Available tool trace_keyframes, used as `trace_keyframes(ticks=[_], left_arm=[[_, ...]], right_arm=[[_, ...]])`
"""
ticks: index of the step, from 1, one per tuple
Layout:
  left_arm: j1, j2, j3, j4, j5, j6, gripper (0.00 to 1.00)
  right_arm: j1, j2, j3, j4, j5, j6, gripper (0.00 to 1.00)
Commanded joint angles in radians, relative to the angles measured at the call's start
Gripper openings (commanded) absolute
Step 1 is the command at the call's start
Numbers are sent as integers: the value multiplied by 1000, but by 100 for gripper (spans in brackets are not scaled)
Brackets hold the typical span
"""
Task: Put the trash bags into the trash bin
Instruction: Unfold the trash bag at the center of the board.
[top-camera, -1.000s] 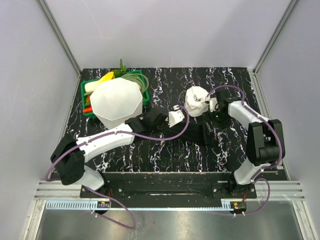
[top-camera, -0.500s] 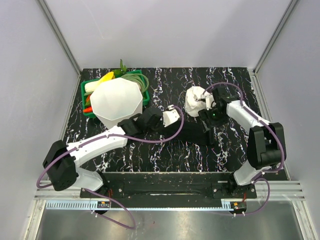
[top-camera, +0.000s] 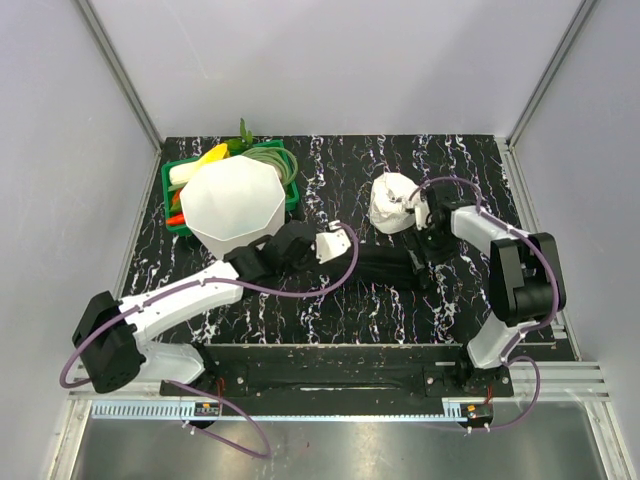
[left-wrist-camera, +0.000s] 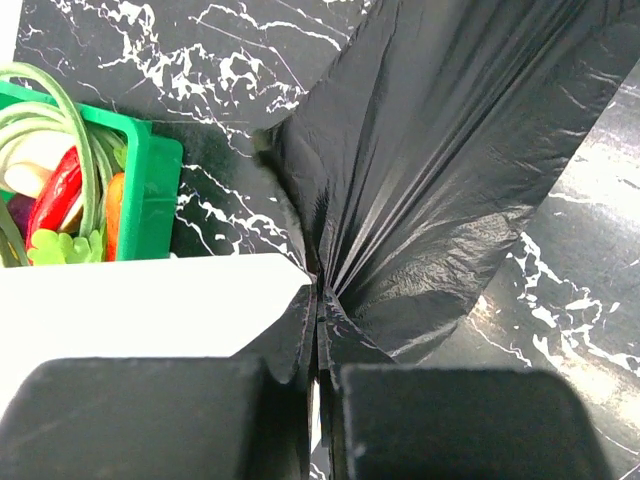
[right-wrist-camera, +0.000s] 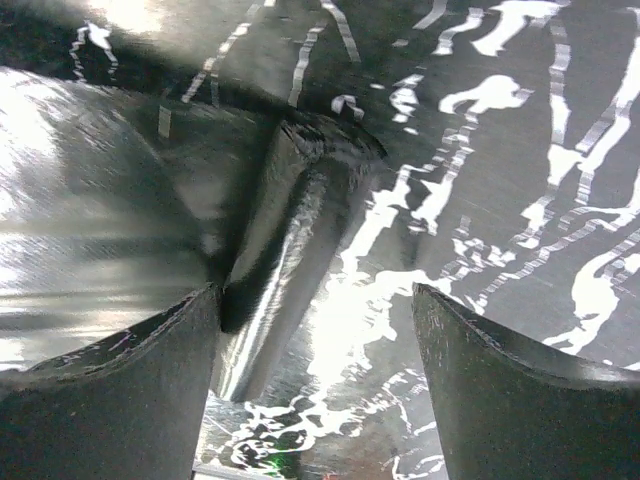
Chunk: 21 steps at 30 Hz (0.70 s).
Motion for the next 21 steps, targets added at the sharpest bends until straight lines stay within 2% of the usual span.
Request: trace_keyframes(ticks=[1, 5, 13, 21], left_arm=[[24, -68, -32, -16, -56, 37, 0], [41, -104, -46, -35, -85, 48, 0], [55, -101, -71, -32, -76, 48, 0], [55, -50, -65, -38, -19, 42, 0]], right_arm=[[-84, -84, 6, 0, 60, -75, 81], [-130, -111, 25, -23, 60, -109, 82], [-135, -105, 25, -41, 14, -117, 82], [-132, -128, 71, -72, -153, -58, 82]])
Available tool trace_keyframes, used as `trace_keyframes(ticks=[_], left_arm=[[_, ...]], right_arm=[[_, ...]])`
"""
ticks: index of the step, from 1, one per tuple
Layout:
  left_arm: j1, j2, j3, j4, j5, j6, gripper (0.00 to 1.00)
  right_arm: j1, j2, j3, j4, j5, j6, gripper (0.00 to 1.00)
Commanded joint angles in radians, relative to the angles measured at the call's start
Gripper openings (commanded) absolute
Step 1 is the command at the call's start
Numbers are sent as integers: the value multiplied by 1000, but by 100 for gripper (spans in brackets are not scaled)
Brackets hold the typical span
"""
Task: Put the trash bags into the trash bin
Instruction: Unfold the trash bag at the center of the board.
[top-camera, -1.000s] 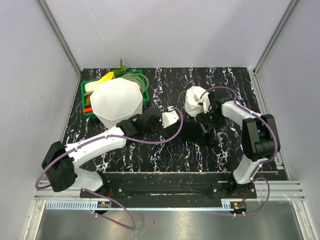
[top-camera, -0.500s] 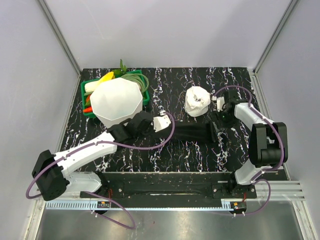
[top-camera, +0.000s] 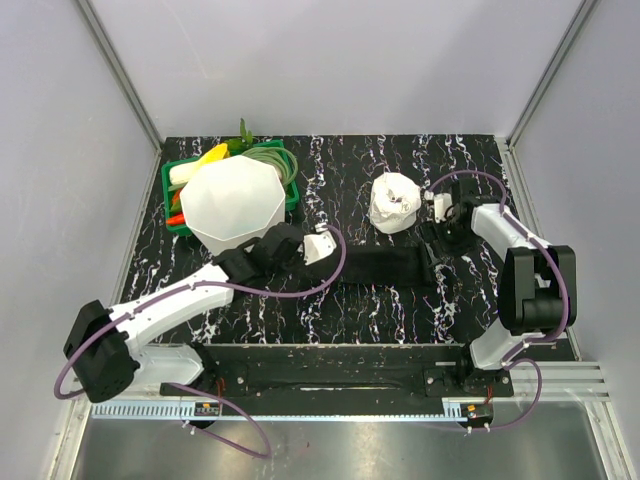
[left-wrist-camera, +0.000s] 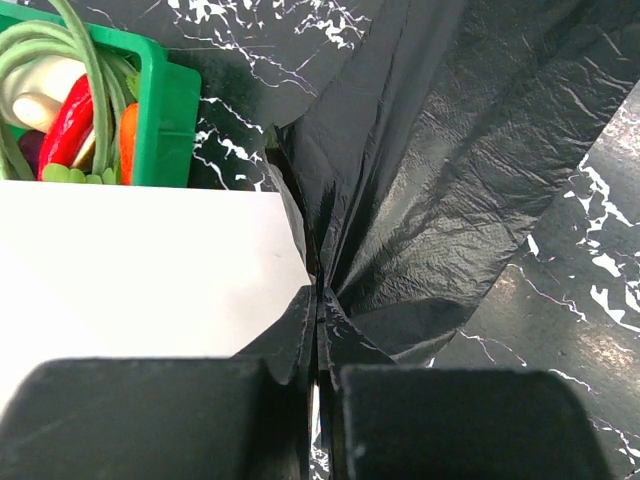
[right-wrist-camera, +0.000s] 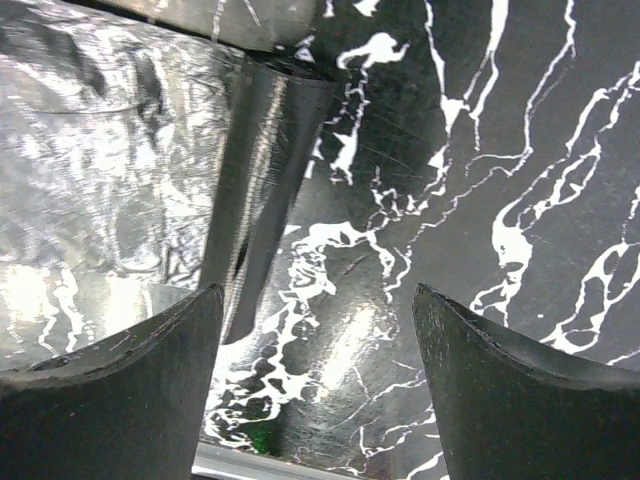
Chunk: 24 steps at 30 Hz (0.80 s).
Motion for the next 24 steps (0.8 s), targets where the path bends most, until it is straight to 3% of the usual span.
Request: trace_keyframes(ticks=[1, 8, 13, 24], left_arm=[[3, 30, 3, 17, 27, 3, 0], [3, 63, 6, 29, 37, -5, 0], [3, 59, -8, 30, 32, 8, 0], [24, -93, -26, -86, 6, 115, 0]], right_arm=[[7, -30, 52, -13, -126, 36, 82], [57, 46, 4, 66, -122, 65, 82], [54, 106, -11, 108, -27, 14, 82], [-67, 34, 20, 51, -10, -70, 82]])
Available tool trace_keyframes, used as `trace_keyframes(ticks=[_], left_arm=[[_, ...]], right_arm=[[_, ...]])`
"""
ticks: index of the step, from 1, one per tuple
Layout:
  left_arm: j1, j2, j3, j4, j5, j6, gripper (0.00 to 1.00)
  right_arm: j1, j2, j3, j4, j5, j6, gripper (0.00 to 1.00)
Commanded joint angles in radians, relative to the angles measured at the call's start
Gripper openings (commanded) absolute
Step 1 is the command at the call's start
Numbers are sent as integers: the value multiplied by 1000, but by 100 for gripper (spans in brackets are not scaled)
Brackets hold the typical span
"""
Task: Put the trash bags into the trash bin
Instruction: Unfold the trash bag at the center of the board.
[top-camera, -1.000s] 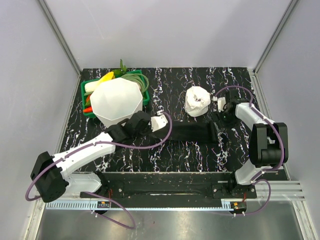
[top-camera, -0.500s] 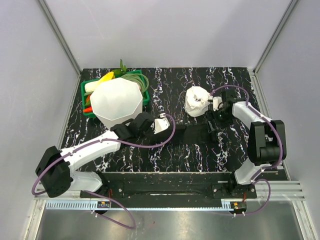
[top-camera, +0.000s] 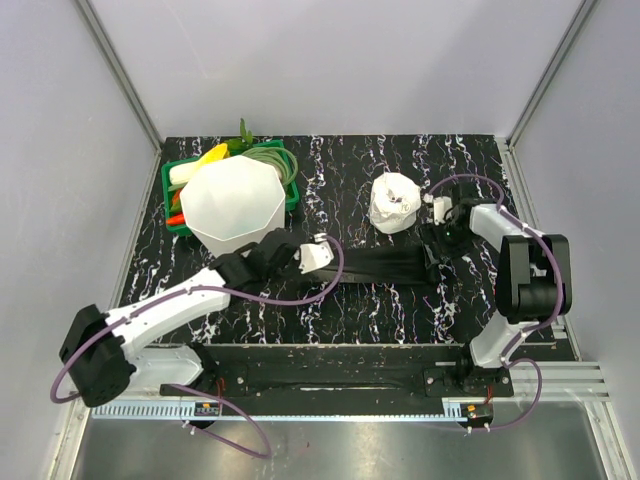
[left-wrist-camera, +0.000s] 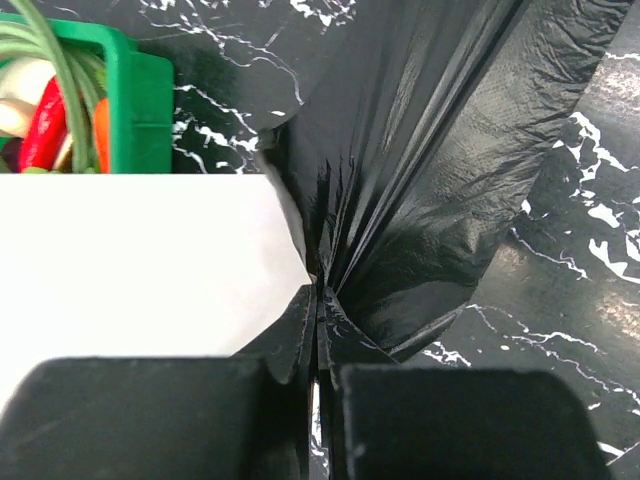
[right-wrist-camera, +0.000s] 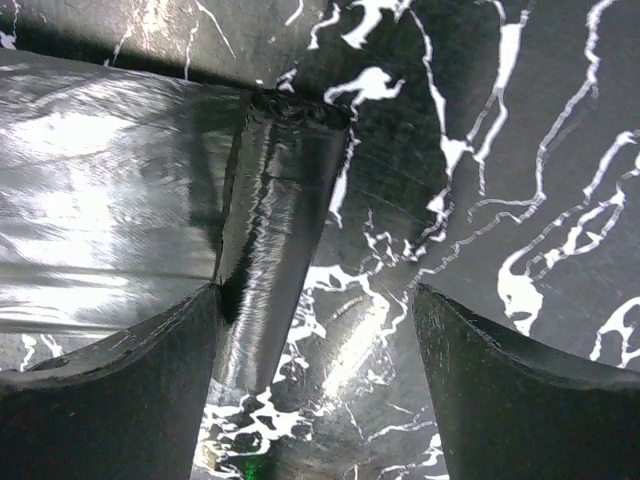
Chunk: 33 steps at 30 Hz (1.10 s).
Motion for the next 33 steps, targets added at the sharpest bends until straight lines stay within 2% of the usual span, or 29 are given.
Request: trace_keyframes(ticks=[1, 13, 19, 22, 24, 33], left_arm=[[26, -100, 33, -86, -29, 73, 0], [56, -132, 84, -199, -40, 123, 0], [56, -100, 91, -203, 9, 97, 0], [56, -69, 111, -209, 54, 82, 0], [55, -48, 122, -214, 77, 70, 0], [49, -41, 116, -237, 137, 40, 0]], right_arm=[[-46, -57, 33, -31, 40, -68, 82], [-58, -133, 33, -76, 53, -86, 82], [-55, -158, 80, -120, -79, -33, 83], [-25, -146, 94, -116, -113, -4, 83], [43, -141, 80, -82, -110, 15, 83], [179, -35, 37, 48, -33, 65, 83]])
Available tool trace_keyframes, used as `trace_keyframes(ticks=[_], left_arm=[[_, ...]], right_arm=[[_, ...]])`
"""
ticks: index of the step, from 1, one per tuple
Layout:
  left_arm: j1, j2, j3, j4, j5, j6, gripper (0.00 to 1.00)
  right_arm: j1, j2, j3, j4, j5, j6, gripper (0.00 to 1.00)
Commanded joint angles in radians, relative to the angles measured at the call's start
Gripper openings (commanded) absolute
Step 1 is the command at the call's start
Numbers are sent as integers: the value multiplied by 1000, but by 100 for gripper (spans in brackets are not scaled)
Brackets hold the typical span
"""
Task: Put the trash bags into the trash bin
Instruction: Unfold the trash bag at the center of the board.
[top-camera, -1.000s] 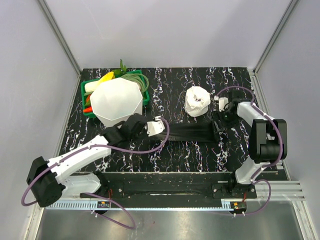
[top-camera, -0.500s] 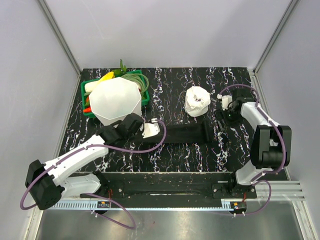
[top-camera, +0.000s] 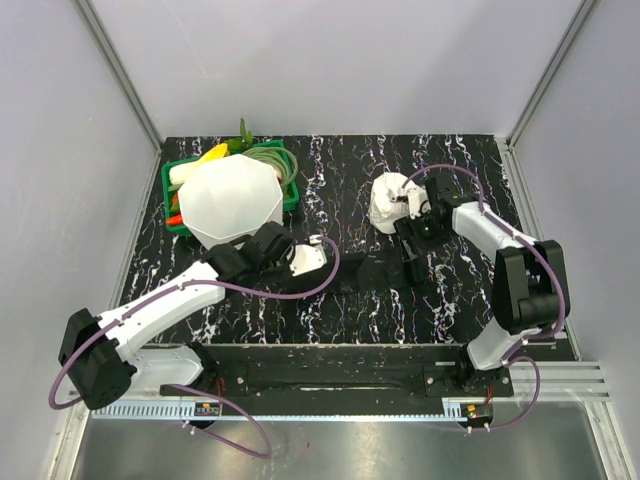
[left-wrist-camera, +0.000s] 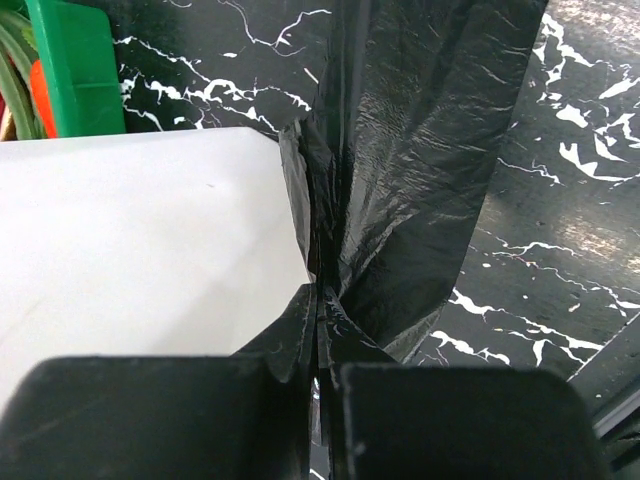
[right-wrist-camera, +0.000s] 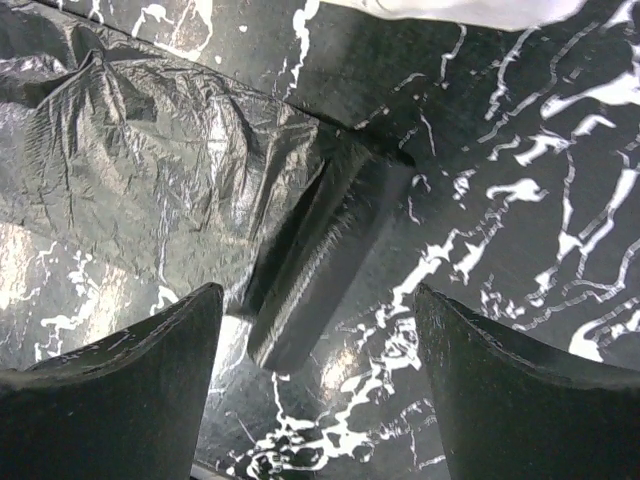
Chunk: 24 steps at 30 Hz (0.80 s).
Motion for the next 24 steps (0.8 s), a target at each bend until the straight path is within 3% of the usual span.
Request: trace_keyframes(ticks=[1, 8, 24], left_arm=[[-2, -23, 23, -7, 45, -24, 0], [-2, -115, -11, -19, 27, 10, 0], [6, -210, -141, -24, -99, 68, 0]], right_arm=[[27, 81, -19, 90, 48, 35, 82], [25, 132, -67, 154, 157, -13, 82], [-150, 6, -88, 90, 155, -94, 82]])
